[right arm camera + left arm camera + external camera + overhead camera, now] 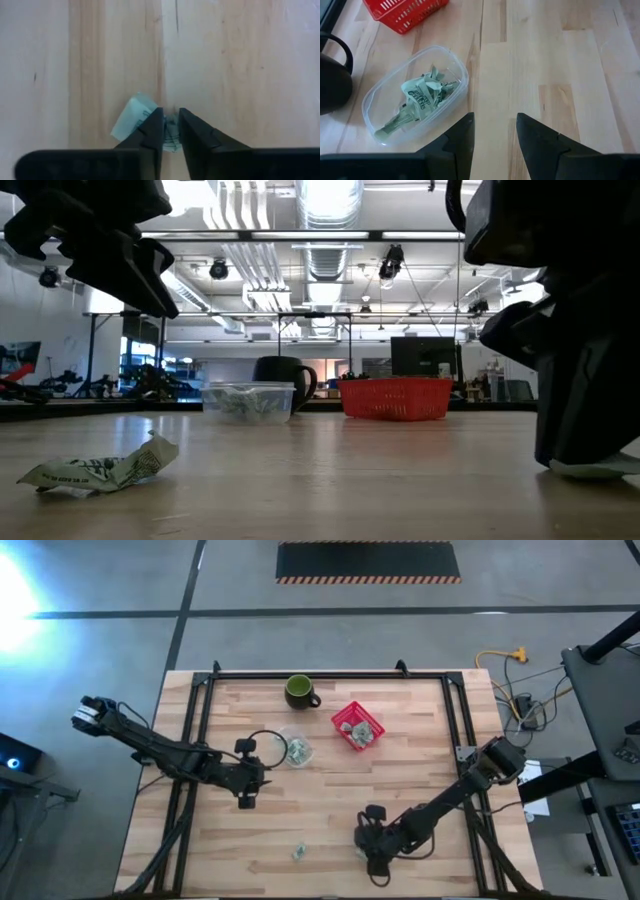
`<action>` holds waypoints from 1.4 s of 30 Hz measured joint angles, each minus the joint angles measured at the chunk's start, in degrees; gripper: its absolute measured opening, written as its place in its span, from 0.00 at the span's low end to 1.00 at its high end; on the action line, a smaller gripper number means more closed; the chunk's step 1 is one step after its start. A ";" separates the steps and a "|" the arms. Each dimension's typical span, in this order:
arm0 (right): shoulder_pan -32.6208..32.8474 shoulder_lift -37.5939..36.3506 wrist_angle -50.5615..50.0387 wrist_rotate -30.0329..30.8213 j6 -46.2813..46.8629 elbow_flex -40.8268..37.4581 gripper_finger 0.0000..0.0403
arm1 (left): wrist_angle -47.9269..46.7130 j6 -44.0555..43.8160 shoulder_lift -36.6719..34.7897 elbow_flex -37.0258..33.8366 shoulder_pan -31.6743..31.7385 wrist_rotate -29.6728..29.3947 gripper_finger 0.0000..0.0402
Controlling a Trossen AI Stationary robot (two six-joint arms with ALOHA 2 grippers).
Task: Pick and place items into bin
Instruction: Put the stevia packet into the red bin
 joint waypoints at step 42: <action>-7.85 -13.29 -9.87 37.17 -26.73 -0.20 0.03 | 0.26 0.48 -0.02 0.02 0.04 -0.20 0.32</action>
